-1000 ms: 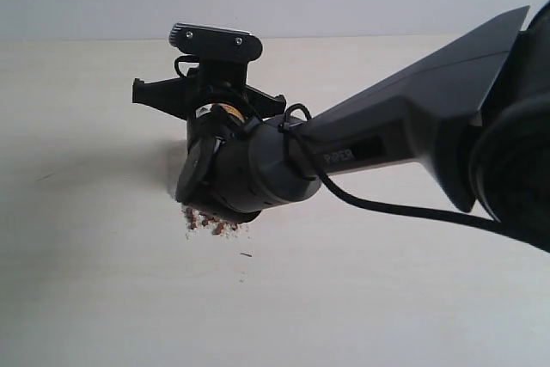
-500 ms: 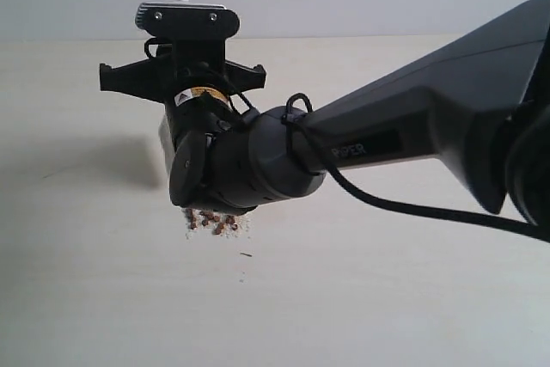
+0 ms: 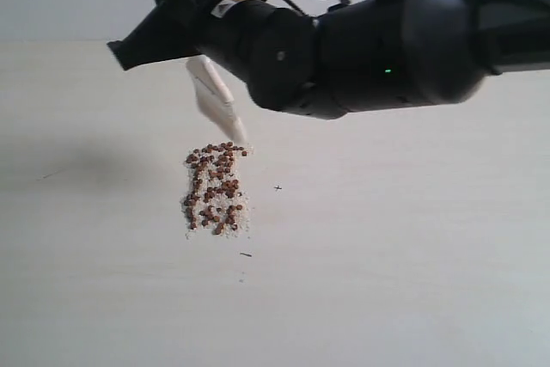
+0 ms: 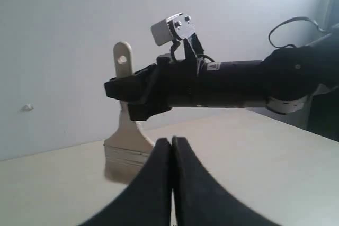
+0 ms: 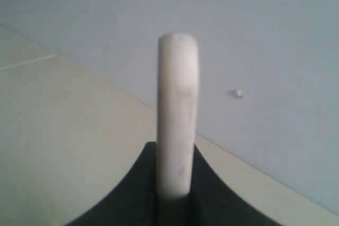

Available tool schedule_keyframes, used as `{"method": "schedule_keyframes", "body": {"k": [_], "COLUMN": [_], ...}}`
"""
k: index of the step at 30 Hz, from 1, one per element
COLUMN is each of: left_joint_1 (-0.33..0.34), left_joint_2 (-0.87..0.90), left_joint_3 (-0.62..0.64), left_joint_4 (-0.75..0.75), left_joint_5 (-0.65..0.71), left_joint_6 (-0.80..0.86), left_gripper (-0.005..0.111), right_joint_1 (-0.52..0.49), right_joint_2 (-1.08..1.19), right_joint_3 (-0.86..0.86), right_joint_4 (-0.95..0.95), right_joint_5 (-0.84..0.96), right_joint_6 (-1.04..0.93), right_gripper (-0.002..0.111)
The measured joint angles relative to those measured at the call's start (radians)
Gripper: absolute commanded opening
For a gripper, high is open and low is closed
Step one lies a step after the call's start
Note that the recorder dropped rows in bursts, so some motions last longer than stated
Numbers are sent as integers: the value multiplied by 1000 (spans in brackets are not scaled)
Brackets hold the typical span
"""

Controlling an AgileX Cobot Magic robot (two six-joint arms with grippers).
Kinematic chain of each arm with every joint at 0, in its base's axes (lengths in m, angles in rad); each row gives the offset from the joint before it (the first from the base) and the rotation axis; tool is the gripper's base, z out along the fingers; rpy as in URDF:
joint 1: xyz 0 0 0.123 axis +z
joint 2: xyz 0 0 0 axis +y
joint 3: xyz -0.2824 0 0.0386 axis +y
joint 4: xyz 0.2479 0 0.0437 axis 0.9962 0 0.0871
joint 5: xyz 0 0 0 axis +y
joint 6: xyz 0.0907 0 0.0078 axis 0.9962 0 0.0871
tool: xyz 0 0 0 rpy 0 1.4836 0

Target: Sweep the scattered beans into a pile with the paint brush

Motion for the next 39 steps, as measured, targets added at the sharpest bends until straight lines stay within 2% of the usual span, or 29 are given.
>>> {"method": "schedule_keyframes", "body": {"k": [4, 7, 12, 17, 23, 30, 35, 39], "left_joint_1": [0, 0, 0, 0, 0, 0, 0, 0], "left_joint_2": [0, 0, 0, 0, 0, 0, 0, 0], "left_joint_3": [0, 0, 0, 0, 0, 0, 0, 0], "left_joint_4": [0, 0, 0, 0, 0, 0, 0, 0], "left_joint_5": [0, 0, 0, 0, 0, 0, 0, 0], "left_joint_6": [0, 0, 0, 0, 0, 0, 0, 0], "left_gripper": [0, 0, 0, 0, 0, 0, 0, 0], "right_joint_1": [-41, -75, -179, -311, -473, -600, -609, -609], "right_joint_2": [-73, -117, -180, -194, -173, -27, 93, 181], "right_joint_3": [117, 191, 292, 318, 318, 178, -7, -137], "right_joint_4": [-111, -235, -585, -993, -1300, -1643, -1850, -1889], "right_joint_5": [4, 6, -59, -153, -361, -468, -478, -452], "right_joint_6": [11, 94, 426, 810, 1102, 1383, 1501, 1525], "right_gripper": [0, 0, 0, 0, 0, 0, 0, 0]}}
